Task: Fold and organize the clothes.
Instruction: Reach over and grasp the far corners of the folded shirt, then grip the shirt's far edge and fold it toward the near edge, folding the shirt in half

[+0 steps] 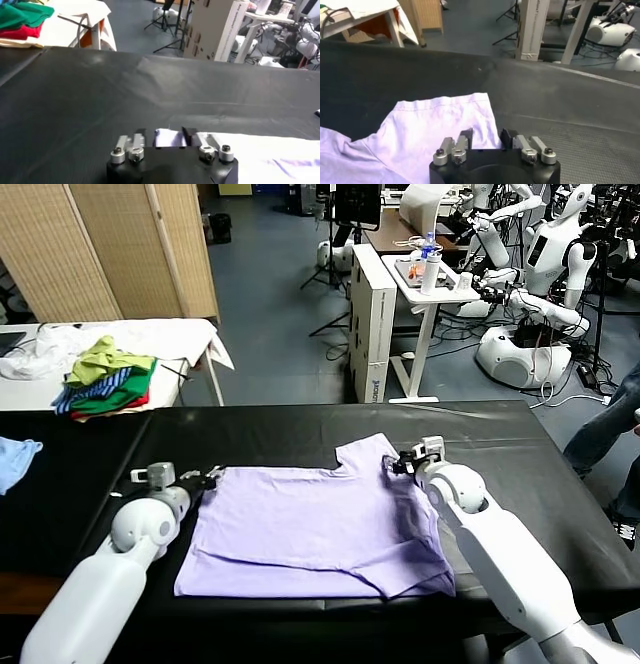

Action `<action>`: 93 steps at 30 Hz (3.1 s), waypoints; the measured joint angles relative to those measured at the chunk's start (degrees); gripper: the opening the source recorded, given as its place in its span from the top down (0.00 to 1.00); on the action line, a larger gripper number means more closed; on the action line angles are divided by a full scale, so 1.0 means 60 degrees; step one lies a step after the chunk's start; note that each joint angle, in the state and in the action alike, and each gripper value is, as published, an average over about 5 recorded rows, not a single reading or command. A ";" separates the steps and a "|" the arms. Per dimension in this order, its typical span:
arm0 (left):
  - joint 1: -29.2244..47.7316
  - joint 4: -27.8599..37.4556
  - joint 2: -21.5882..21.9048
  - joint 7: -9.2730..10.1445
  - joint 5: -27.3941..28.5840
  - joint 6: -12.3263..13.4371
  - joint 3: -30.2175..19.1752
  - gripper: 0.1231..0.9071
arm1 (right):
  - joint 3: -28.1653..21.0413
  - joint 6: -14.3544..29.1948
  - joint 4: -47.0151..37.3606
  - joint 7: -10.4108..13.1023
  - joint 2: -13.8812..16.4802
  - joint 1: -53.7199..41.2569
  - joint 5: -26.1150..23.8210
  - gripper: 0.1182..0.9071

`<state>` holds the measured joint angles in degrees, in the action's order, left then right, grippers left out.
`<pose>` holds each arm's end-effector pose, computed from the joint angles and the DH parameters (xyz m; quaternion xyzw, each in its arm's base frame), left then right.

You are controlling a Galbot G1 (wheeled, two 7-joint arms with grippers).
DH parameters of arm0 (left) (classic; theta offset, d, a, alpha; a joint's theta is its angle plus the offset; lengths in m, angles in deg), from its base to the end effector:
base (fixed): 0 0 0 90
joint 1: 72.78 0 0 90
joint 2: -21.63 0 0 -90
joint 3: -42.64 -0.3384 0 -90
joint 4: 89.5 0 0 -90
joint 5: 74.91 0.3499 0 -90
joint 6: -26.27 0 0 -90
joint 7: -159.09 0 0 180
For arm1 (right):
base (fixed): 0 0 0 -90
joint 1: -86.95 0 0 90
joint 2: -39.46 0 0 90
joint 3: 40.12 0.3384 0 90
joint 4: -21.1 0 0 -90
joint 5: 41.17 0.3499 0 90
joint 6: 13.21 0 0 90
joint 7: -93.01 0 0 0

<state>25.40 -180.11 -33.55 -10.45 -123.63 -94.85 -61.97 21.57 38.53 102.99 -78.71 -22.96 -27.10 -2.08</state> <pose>0.3814 0.1186 -0.2737 -0.0462 -0.9570 0.0552 0.2811 0.4496 -0.0339 -0.2590 0.1156 -0.9438 0.0399 0.3070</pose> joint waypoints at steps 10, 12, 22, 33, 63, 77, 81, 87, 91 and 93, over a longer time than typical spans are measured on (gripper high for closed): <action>-0.0075 -0.0255 0.0034 0.0003 0.0089 0.0096 0.0065 0.91 | 0.0349 0.0671 0.0442 -0.0052 0.0163 0.0312 0.0220 0.97; -0.0153 -0.0417 0.0106 0.0020 0.0079 0.0105 0.0144 0.92 | 0.0460 0.0735 0.0641 -0.0064 0.0254 0.0422 0.0318 0.97; -0.1073 -0.1692 0.0558 0.0055 -0.0072 0.0146 0.0806 0.93 | 0.1147 0.0626 0.2027 0.0044 0.0830 0.1368 0.0841 0.97; -0.2704 -0.3544 0.0950 0.0039 -0.0018 0.0194 0.1775 0.93 | 0.2150 0.0072 0.4518 0.0219 0.1793 0.3070 0.1291 0.97; -0.6310 -0.6135 0.0822 0.0429 0.0453 -0.0437 0.3640 0.96 | 0.4243 -0.0657 0.7493 0.0523 0.3084 0.7253 0.1156 0.97; -0.7234 -0.6091 0.0521 0.0352 0.1065 -0.0546 0.3838 0.96 | 0.3729 -0.0656 0.7475 0.0571 0.3126 0.7534 0.0858 0.97; -0.7398 -0.6090 0.0442 0.0391 0.1182 -0.0621 0.3864 0.96 | 0.3624 -0.0656 0.7447 0.0521 0.3105 0.7560 0.0825 0.97; -0.7572 -0.6203 0.0295 0.0723 0.1256 -0.0952 0.3840 0.82 | 0.3808 -0.0656 0.7605 0.0251 0.3207 0.7678 0.1084 0.68; -0.7709 -0.6409 0.0207 0.1018 0.1272 -0.1170 0.3910 0.52 | 0.4108 -0.0657 0.7831 0.0205 0.3259 0.7713 0.1341 0.37; -0.7790 -0.6536 0.0146 0.1117 0.1305 -0.1276 0.3975 0.35 | 0.4293 -0.0657 0.7905 0.0204 0.3234 0.7667 0.1464 0.20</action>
<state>-21.34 -219.32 -32.67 -3.75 -115.80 -102.51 -38.12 47.33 34.59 150.42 -77.49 -3.56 18.90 6.70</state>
